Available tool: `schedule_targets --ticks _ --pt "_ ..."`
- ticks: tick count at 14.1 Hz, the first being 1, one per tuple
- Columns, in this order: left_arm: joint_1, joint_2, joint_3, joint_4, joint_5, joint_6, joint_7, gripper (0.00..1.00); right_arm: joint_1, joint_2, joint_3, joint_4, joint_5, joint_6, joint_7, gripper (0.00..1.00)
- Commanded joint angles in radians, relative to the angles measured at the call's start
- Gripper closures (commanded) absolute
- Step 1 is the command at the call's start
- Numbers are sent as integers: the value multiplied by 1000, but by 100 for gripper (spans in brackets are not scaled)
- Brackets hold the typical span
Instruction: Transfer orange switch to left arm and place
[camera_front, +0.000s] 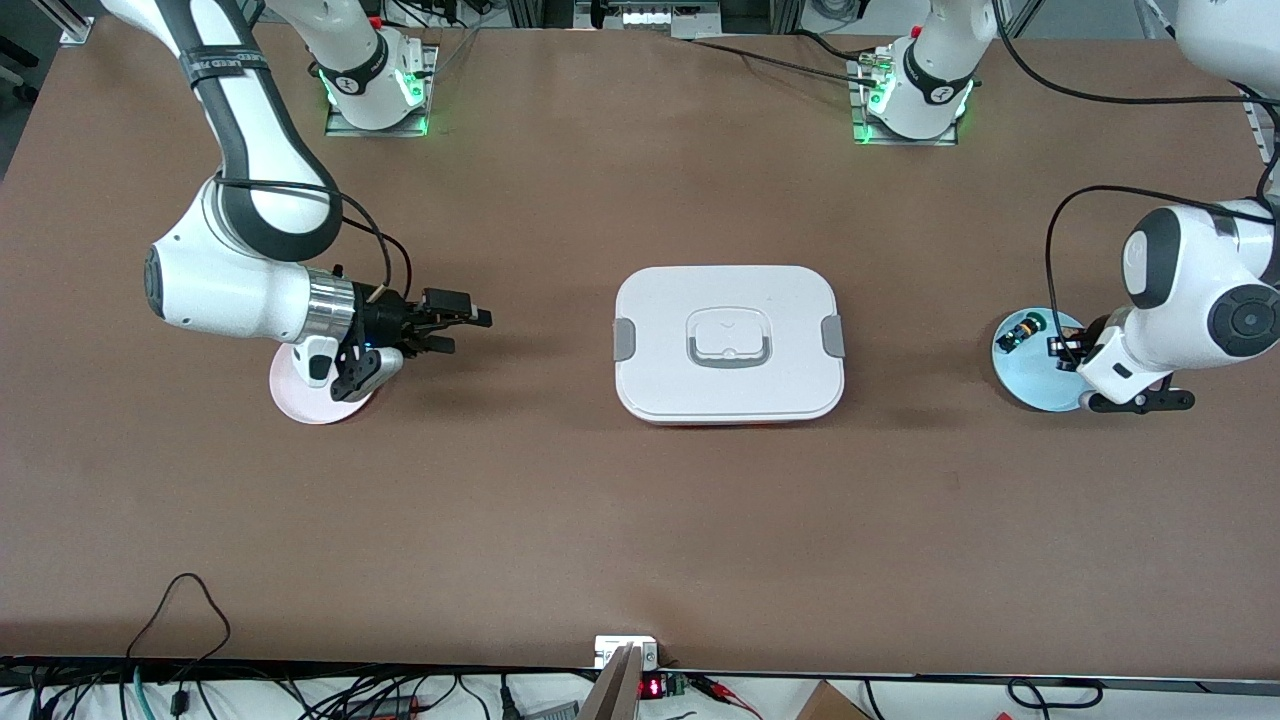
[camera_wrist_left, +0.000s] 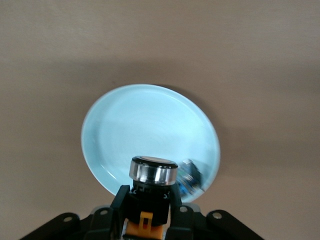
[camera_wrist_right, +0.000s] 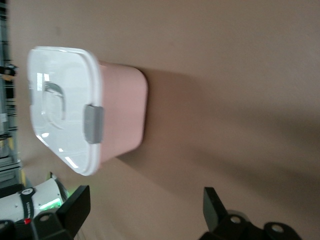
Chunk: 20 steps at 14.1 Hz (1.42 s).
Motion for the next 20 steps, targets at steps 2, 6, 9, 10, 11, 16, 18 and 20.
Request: schedule_targets --ticks 2,6,9,10,11,16,18,20 --pt "33 51 4 -46 48 112 18 100 -13 -33 10 66 -322 -170 301 0" --pt "54 106 15 -50 86 169 30 100 -11 -45 9 220 -694 -446 348 0" --pt "65 121 15 -50 97 181 46 100 -23 -85 -21 271 -819 -474 338 0" --pt "65 124 15 -49 98 183 46 100 -30 -85 -58 292 -826 -468 334 0" --pt "65 130 17 -49 98 190 46 100 -30 -83 -71 317 -833 -468 347 0" --pt "63 149 35 -43 98 222 74 86 -144 -87 -100 385 -733 -459 498 0" --pt "60 141 37 -35 98 210 75 46 -160 -109 -100 401 -727 -461 495 0" --pt "59 121 35 -17 98 207 72 0 -174 -129 -103 401 -783 -462 442 0"
